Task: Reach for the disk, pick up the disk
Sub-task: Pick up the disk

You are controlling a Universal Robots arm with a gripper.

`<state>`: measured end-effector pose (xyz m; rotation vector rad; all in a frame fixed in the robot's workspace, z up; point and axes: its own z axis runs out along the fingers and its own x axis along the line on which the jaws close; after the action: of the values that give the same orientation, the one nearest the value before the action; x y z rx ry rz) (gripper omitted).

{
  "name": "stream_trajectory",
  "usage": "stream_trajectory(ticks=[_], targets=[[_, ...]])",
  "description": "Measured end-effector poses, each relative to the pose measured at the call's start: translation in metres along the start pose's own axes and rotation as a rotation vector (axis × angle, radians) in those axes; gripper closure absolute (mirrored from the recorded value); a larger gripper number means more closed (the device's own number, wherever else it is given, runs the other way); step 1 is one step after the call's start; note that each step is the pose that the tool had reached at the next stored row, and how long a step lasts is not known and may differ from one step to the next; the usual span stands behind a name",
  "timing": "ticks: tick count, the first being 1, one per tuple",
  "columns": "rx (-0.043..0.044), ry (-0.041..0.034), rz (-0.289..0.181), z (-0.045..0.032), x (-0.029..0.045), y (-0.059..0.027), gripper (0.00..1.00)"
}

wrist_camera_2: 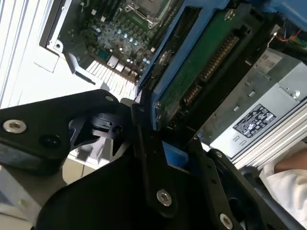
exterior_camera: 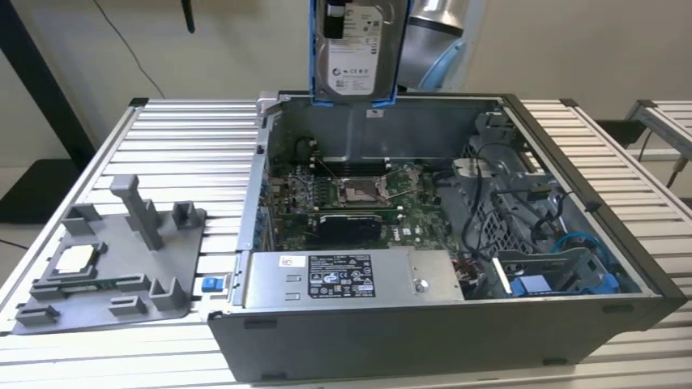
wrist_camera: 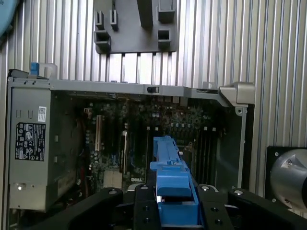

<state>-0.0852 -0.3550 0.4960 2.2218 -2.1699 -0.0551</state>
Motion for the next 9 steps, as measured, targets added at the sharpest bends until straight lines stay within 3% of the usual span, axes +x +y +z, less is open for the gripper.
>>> stream_trajectory(ticks=[9], targets=[[-0.0035, -0.0001, 0.000, -0.0019, 0.0009, -0.0392, 1.00]])
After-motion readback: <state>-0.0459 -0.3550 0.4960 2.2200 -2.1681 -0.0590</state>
